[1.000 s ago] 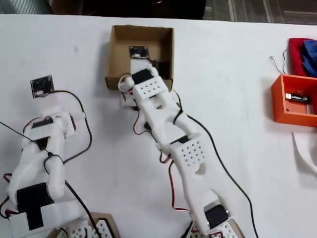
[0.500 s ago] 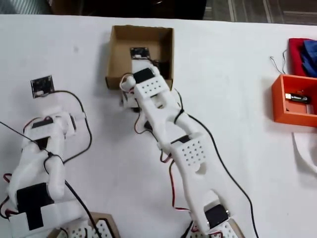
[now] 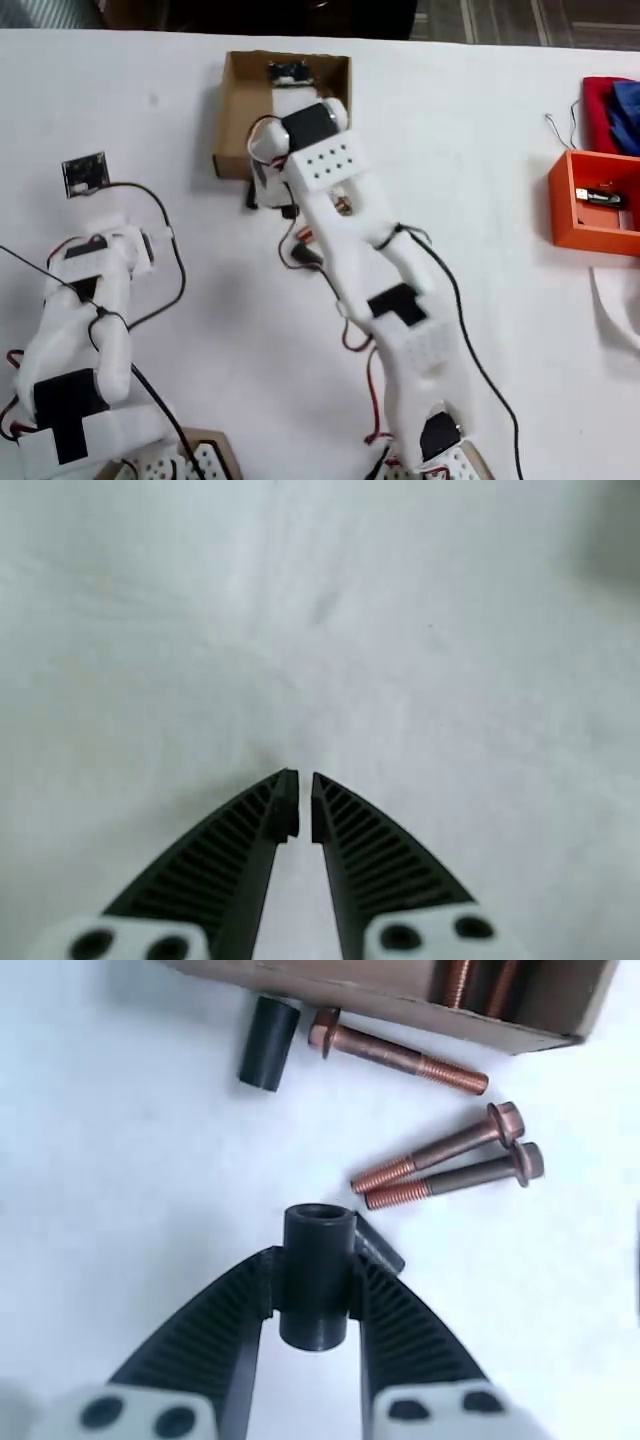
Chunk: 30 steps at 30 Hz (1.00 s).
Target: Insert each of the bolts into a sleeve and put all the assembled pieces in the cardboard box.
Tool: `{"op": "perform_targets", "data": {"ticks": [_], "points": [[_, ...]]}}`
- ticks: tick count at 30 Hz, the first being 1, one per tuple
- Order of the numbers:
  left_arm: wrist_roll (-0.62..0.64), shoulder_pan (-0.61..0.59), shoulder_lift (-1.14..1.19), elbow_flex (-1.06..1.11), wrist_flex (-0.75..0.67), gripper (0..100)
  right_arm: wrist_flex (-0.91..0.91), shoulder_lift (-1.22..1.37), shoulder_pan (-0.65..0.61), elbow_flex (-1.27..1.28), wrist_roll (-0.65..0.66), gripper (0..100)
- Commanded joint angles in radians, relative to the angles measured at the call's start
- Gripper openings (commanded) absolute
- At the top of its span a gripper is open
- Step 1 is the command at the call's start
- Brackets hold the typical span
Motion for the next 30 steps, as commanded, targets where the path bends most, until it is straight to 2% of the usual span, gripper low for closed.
{"op": "perform_targets", "data": {"ticks": [1, 5, 11, 13, 20, 25, 30], "points": [[0.008, -0.003, -0.003, -0.044, 0.003, 5, 0.015, -0.272, -0.007, 0.124, 0.014, 2.3], [0.008, -0.003, -0.003, -0.044, 0.003, 5, -0.105, -0.547, -0.002, 0.493, 0.017, 2.3], [0.008, -0.003, -0.003, -0.044, 0.003, 5, -0.739, -0.987, 0.008, 1.347, 0.178, 2.3], [0.008, -0.003, -0.003, -0.044, 0.003, 5, -0.842, -1.049, 0.047, 1.534, 0.183, 2.2], [0.008, -0.002, -0.003, -0.044, 0.003, 5, -0.789, -0.955, 0.213, 1.625, 0.292, 2.2], [0.008, -0.002, -0.003, -0.044, 0.003, 5, -0.748, -0.828, 0.222, 1.625, 0.396, 2.2], [0.008, -0.002, -0.003, -0.044, 0.003, 5, -0.748, -0.705, 0.22, 1.576, 0.419, 2.2]]}}
